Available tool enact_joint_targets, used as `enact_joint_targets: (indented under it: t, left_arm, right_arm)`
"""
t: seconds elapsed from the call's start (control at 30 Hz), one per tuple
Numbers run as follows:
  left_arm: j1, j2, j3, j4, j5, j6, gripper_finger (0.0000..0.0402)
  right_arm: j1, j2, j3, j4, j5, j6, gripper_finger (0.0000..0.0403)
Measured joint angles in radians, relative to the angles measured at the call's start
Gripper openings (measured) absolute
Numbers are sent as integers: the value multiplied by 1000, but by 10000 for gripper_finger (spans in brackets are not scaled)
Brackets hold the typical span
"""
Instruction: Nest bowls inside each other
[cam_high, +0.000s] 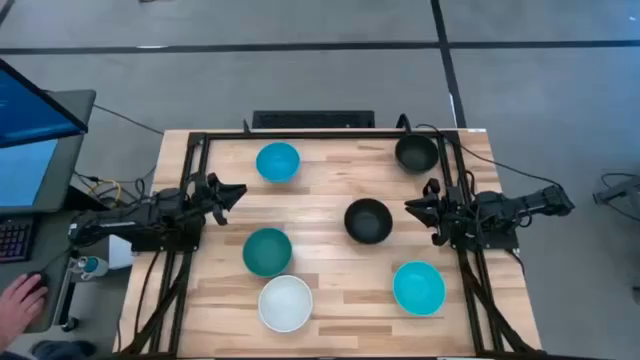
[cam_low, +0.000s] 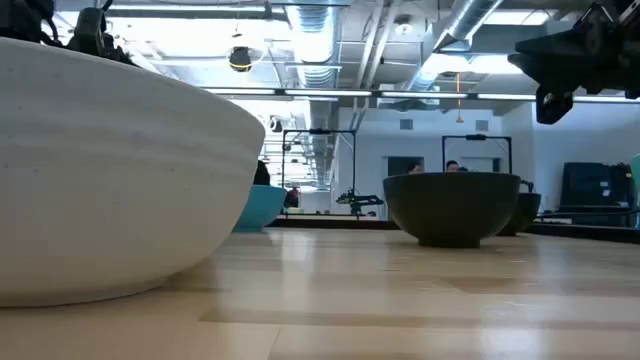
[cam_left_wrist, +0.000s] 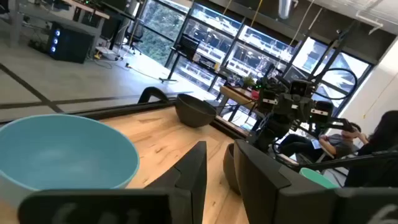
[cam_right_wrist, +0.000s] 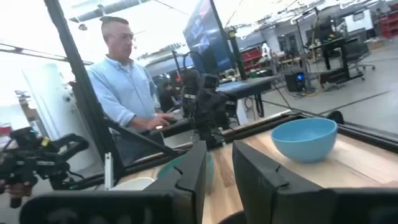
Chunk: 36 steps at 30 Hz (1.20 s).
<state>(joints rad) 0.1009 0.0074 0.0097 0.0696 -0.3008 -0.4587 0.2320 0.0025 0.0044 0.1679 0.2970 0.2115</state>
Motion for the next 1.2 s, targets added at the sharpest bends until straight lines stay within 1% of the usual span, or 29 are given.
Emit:
enact_joint_targets:
  t: [0.2,0.3,0.43,0.53,0.63,0.77,0.9,1.03,1.13,1.2]
  left_arm:
    - [0,0,0,0,9,1,70]
    - [0,0,0,-1,28,1,51]
    - [0,0,0,-1,34,1,9]
    - [0,0,5,-2,35,0,6]
    - [0,1,25,-4,60,-1,4]
    - [0,3,52,-3,101,1,1]
    - [0,24,83,-39,100,6,0]
    - [0,65,128,-88,97,7,0]
    - [0,106,172,-100,97,9,0]
    - [0,133,207,-115,97,13,0]
  right_arm:
    - [-5,5,0,-12,-2,30,102]
    - [-5,5,0,-11,-3,75,102]
    - [-5,5,8,-33,-3,77,102]
    - [-5,15,32,-32,-3,77,100]
    - [3,42,59,-43,-6,77,91]
    - [32,121,124,-117,-8,78,68]
    - [78,247,226,-202,-11,78,44]
    - [122,390,365,-286,-11,78,21]
    - [153,485,490,-416,-12,78,9]
    - [172,539,573,-519,-12,91,8]
